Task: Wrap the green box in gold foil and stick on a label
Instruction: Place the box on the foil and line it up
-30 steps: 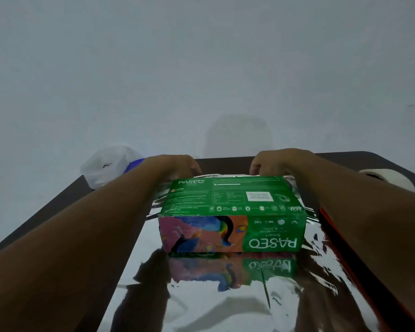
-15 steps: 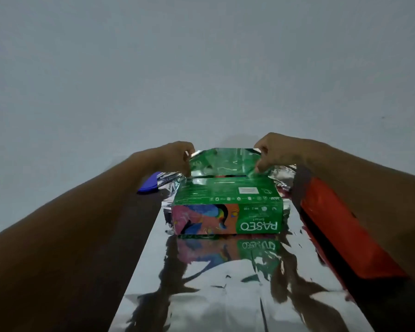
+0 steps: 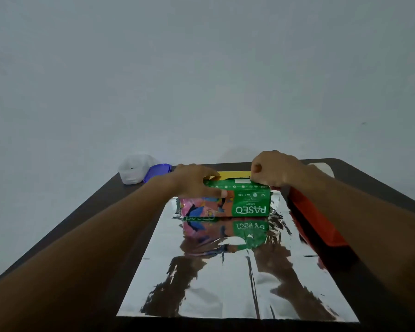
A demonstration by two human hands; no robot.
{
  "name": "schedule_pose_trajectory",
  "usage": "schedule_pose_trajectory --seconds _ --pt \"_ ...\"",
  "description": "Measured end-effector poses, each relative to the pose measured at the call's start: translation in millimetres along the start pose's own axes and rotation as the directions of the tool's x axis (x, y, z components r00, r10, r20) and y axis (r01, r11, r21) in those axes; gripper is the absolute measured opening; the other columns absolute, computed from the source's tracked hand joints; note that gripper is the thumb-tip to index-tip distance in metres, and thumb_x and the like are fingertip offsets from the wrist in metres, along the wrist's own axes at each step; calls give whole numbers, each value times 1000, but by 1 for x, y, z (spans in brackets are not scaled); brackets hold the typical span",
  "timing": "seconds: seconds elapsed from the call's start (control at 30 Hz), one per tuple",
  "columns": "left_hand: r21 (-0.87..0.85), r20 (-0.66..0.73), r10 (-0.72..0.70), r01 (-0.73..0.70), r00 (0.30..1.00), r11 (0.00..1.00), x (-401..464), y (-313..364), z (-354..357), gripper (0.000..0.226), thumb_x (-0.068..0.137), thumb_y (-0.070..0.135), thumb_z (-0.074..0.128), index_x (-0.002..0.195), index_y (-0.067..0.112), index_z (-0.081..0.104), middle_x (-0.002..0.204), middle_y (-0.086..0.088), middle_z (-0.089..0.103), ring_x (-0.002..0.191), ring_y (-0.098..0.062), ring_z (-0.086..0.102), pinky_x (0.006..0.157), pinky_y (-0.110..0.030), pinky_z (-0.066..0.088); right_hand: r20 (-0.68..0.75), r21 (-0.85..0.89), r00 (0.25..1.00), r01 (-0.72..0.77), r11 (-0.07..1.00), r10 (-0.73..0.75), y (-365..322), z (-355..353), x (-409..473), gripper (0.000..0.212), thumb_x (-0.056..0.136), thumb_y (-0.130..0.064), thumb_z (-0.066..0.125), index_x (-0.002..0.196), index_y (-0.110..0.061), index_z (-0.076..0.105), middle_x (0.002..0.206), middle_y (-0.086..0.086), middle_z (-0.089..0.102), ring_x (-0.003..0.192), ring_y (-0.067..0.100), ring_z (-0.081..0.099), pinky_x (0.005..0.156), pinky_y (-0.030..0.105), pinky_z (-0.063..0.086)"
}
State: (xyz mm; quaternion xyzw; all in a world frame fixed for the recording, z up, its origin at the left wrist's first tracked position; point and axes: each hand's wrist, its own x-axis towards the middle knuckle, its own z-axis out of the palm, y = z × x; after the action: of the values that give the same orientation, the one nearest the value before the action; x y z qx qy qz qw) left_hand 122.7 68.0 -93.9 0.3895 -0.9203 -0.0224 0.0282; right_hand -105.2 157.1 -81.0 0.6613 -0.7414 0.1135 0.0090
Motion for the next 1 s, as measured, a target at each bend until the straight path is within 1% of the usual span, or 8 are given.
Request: schedule_pose_trajectory --seconds 0.17,0.33,0.53,0.7,0.83,0.9,0.97,1.0 --pt "59 -155 91 -83 984 995 -10 -4 27 88 84 77 55 153 24 39 150 2 50 135 -21 45 111 -49 37 -99 -52 995 -27 998 22 -11 3 -12 18 87 -44 62 90 -27 64 100 -5 66 93 20 61 77 34 48" --pt "143 -262 140 -105 955 984 -16 -8 43 88 86 78 49 155 24 35 154 -1 46 142 -21 39 113 -43 32 48 169 985 153 974 -163 -20 26 -18 70 91 -51 65 152 -26 41 160 -1 36 145 21 34 115 39 34" --pt "279 -310 165 -76 936 957 -19 -6 53 95 84 86 32 157 25 33 160 -6 36 146 -25 33 117 -44 25 -39 111 985 174 979 -170 -18 42 -22 69 85 -59 69 144 -31 49 145 -4 54 128 19 53 102 41 48" --pt "323 -359 199 -78 912 943 -21 -8 56 91 87 83 31 155 24 37 146 -6 49 130 -25 45 107 -43 35 -76 184 982 185 965 -174 -16 46 -32 65 85 -62 69 138 -26 58 138 -5 60 124 16 56 99 34 48" --pt "316 -358 182 -65 916 946 -21 -9 58 94 84 84 23 155 24 37 142 -5 51 127 -24 46 105 -42 35 -299 492 944 26 870 141 -2 28 -30 42 90 -57 65 107 -20 72 109 -3 69 107 18 62 87 33 46" --pt "309 -370 175 -57 912 949 -21 -8 58 95 83 84 21 154 24 38 141 -4 52 126 -24 46 105 -42 36 -359 183 884 -249 951 301 21 12 -28 49 88 -53 67 123 -20 62 129 8 61 123 31 52 100 45 44" --pt "291 -385 166 -51 908 955 -21 -8 59 95 82 84 21 154 25 40 140 -4 53 126 -25 47 105 -43 37 -235 -74 844 -511 856 483 47 0 -30 78 80 -52 74 143 -18 41 148 18 40 137 44 36 106 61 35" --pt "283 -395 162 -49 904 958 -20 -9 60 94 82 84 23 153 25 41 140 -3 53 126 -25 47 105 -43 37 -146 -64 817 -571 819 558 60 -3 -29 89 75 -50 79 144 -15 36 149 21 37 136 48 37 104 62 38"
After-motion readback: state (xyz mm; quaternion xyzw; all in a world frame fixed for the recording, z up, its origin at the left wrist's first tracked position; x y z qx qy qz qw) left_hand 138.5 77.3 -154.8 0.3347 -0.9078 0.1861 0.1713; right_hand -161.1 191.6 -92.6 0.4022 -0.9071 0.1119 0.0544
